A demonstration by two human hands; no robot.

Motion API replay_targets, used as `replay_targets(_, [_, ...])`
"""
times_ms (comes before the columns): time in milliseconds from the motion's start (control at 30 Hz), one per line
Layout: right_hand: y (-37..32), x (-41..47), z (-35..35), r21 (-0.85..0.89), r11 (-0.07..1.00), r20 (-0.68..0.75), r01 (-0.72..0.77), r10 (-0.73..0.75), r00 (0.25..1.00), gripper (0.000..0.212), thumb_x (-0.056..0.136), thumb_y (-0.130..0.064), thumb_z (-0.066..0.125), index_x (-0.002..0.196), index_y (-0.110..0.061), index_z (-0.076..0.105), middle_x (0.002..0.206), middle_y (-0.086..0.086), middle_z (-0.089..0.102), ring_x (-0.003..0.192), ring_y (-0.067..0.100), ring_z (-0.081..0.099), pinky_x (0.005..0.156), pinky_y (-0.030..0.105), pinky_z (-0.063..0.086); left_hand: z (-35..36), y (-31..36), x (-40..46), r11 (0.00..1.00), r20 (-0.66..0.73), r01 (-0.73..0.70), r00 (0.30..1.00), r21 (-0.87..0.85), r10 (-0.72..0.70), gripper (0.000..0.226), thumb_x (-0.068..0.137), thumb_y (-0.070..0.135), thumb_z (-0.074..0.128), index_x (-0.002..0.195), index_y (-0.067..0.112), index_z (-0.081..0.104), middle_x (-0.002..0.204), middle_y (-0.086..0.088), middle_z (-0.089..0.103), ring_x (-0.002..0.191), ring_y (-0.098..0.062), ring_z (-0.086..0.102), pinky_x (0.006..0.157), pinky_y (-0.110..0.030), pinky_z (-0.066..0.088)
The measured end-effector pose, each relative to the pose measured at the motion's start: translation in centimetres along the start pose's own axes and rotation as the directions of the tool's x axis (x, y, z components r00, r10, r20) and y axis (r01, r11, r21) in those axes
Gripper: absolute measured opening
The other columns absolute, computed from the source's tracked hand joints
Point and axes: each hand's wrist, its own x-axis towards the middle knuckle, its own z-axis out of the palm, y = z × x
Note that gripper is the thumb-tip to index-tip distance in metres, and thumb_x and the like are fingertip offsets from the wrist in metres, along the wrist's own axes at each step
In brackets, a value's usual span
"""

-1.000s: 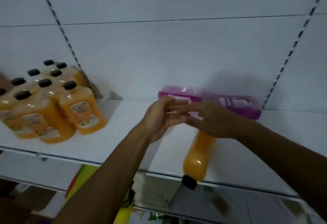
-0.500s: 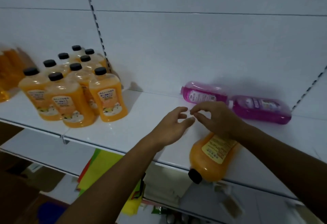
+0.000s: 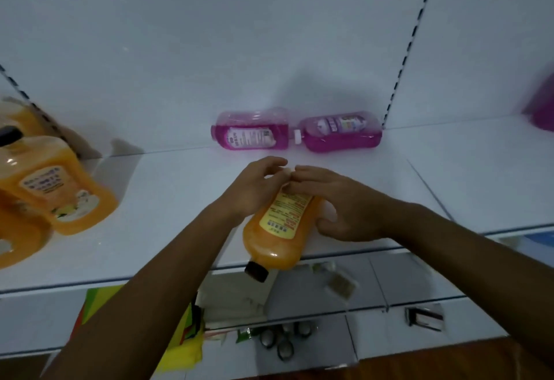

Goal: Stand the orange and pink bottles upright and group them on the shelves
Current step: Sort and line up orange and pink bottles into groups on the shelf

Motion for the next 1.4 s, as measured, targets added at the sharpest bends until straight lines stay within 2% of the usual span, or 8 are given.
replay_targets(400, [1.2, 2.2, 2.9, -0.105, 0.993, -0.096, 0.055, -0.066, 0.993, 0.077, 0.081, -0.046, 0.07, 0.145, -0.021, 0.036, 0.154, -0.002, 0.032, 0.143, 0.016, 0.027, 0.106, 0.042, 0.042, -3.0, -1.5, -2.7, 0.954, -0.081, 0.165, 0.978, -0.25, -0.19, 0.027, 0.097, 0.034, 0.051, 0.113, 0.016, 0.062, 0.113, -0.003, 0.064, 0.102, -0.023, 0.064, 0.084, -0.035, 0.056])
replay_targets(567, [-0.8, 7.0, 4.7, 0.125, 0.99, -0.068, 0.069, -0.061, 0.996, 0.077, 0.075, -0.063, 0.064, 0.14, -0.031, 0.039, 0.148, -0.005, 0.042, 0.132, 0.016, 0.042, 0.104, 0.037, 0.042, -8.5, -3.6, -6.5, 0.717, -0.01, 0.255, 0.939, -0.648, -0.343, 0.042, 0.093, 0.04, 0.051, 0.098, 0.002, 0.067, 0.114, -0.018, 0.065, 0.096, -0.037, 0.061, 0.086, -0.043, 0.05])
replay_targets(733, [-4.9, 13.4, 6.4, 0.472, 0.88, -0.092, 0.046, -0.003, 0.996, 0.043, 0.086, -0.059, 0.051, 0.117, -0.029, 0.059, 0.11, -0.011, 0.065, 0.096, 0.005, 0.063, 0.083, 0.03, 0.052, -13.0, -5.6, -11.2, 0.517, -0.167, -0.005, 0.949, -0.856, -0.268, 0.044, 0.085, 0.02, 0.049, 0.122, -0.002, 0.057, 0.123, -0.025, 0.058, 0.114, -0.045, 0.057, 0.092, -0.047, 0.054])
replay_targets(833, [-8.4, 16.7, 6.8, 0.619, 0.784, -0.049, 0.046, -0.02, 0.999, 0.032, 0.094, -0.048, 0.043, 0.108, -0.027, 0.062, 0.102, -0.006, 0.07, 0.088, 0.002, 0.067, 0.078, 0.023, 0.055, -14.3, -6.2, -13.7, 0.681, -0.319, -0.075, 0.917, -0.728, -0.24, 0.032, 0.089, 0.0, 0.052, 0.12, -0.005, 0.058, 0.116, -0.023, 0.065, 0.105, -0.037, 0.064, 0.084, -0.035, 0.057])
replay_targets(967, [-12.4, 19.8, 8.3, 0.682, 0.725, 0.074, 0.099, -0.203, 0.976, 0.035, 0.089, -0.048, 0.059, 0.111, -0.022, 0.064, 0.111, 0.001, 0.067, 0.099, 0.015, 0.068, 0.085, 0.034, 0.056, -16.0, -6.9, -16.5, 0.935, -0.637, -0.05, 0.745, -0.351, -0.199, 0.025, 0.081, 0.018, 0.074, 0.103, 0.009, 0.068, 0.096, -0.016, 0.071, 0.091, -0.026, 0.069, 0.076, -0.03, 0.058])
replay_targets(1100, [-14.6, 22.3, 10.9, 0.485, 0.865, 0.025, 0.127, -0.159, 0.987, 0.045, 0.078, -0.034, 0.077, 0.118, -0.025, 0.058, 0.112, 0.001, 0.058, 0.101, 0.014, 0.062, 0.086, 0.034, 0.056, -17.1, -8.0, -18.1, 0.989, -0.792, -0.029, 0.602, -0.147, -0.1, 0.018, 0.08, 0.026, 0.075, 0.094, 0.017, 0.069, 0.081, -0.001, 0.073, 0.073, -0.016, 0.07, 0.061, -0.025, 0.056])
replay_targets(1233, [-15.2, 23.1, 12.7, 0.368, 0.925, -0.002, 0.098, -0.105, 0.994, 0.041, 0.077, -0.034, 0.078, 0.113, -0.021, 0.062, 0.105, -0.003, 0.067, 0.092, 0.012, 0.064, 0.071, 0.017, 0.048, -17.9, -9.8, -17.6, 0.992, -0.786, 0.096, 0.618, 0.083, 0.005, 0.023, 0.077, 0.035, 0.078, 0.094, 0.027, 0.066, 0.081, 0.01, 0.072, 0.07, -0.005, 0.068, 0.063, -0.03, 0.058])
replay_targets(1400, [-14.3, 23.6, 13.1, 0.362, 0.931, -0.013, 0.051, -0.05, 0.999, 0.05, 0.078, -0.035, 0.077, 0.118, -0.018, 0.053, 0.109, -0.002, 0.067, 0.091, 0.015, 0.066, 0.08, 0.034, 0.056, -18.5, -11.8, -16.0, 0.986, -0.792, 0.137, 0.611, 0.098, -0.006, 0.04, 0.076, 0.051, 0.072, 0.102, 0.021, 0.067, 0.086, 0.007, 0.072, 0.072, -0.008, 0.068, 0.064, -0.042, 0.059])
